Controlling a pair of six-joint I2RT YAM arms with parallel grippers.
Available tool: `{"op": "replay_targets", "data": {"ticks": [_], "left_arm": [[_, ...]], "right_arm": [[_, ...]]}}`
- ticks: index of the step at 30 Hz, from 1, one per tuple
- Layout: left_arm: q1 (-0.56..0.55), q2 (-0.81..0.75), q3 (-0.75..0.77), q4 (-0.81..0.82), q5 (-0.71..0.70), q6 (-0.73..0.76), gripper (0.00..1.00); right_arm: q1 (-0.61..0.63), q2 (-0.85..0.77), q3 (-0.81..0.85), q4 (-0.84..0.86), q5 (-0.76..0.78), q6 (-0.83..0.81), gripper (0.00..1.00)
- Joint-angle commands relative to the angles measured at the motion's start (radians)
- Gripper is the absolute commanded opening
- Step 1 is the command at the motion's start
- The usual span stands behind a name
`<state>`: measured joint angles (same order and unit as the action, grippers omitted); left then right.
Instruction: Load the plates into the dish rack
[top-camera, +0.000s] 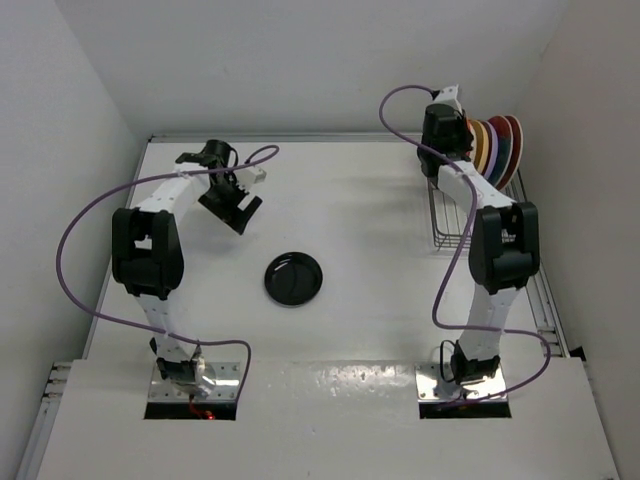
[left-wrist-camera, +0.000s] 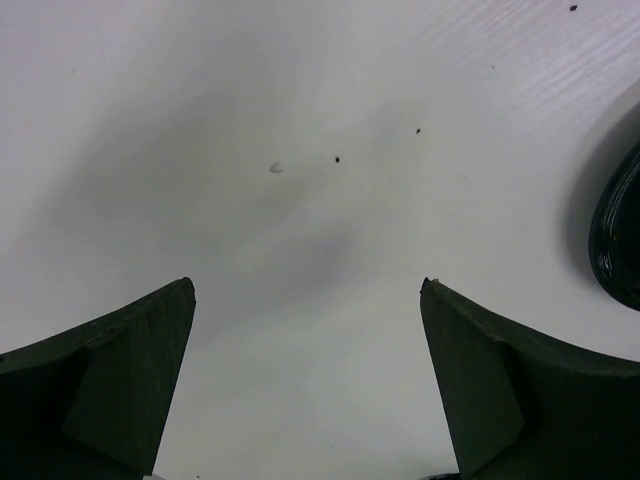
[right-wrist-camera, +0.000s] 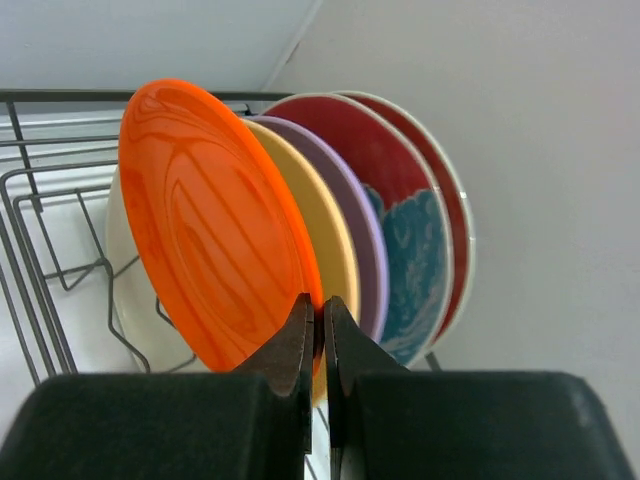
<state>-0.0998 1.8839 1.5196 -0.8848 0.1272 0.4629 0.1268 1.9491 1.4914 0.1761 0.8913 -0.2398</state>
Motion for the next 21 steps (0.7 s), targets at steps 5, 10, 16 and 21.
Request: {"op": "replay_targets", "data": {"ticks": [5, 10, 16, 21], "left_arm": [[0.026, 0.011, 0.047, -0.005, 0.032, 0.008, 0.99], [0.026, 0.011, 0.037, -0.005, 0.032, 0.008, 0.99], [0.026, -0.009, 0.019, -0.014, 0.032, 0.008, 0.99], [0.026, -0.029, 0.019, -0.014, 0.032, 0.008, 0.99]], "right_arm": [[-0.004, 0.083, 0.084, -0.104, -0.031, 0.186, 0.0], [-0.007, 0.091, 0.066, -0.173, -0.109, 0.283, 0.0], [0.008, 0.047, 0.095, -0.27, -0.201, 0.277, 0.48], [0.033, -0.088, 0.095, -0.355, -0.239, 0.308, 0.84]]}}
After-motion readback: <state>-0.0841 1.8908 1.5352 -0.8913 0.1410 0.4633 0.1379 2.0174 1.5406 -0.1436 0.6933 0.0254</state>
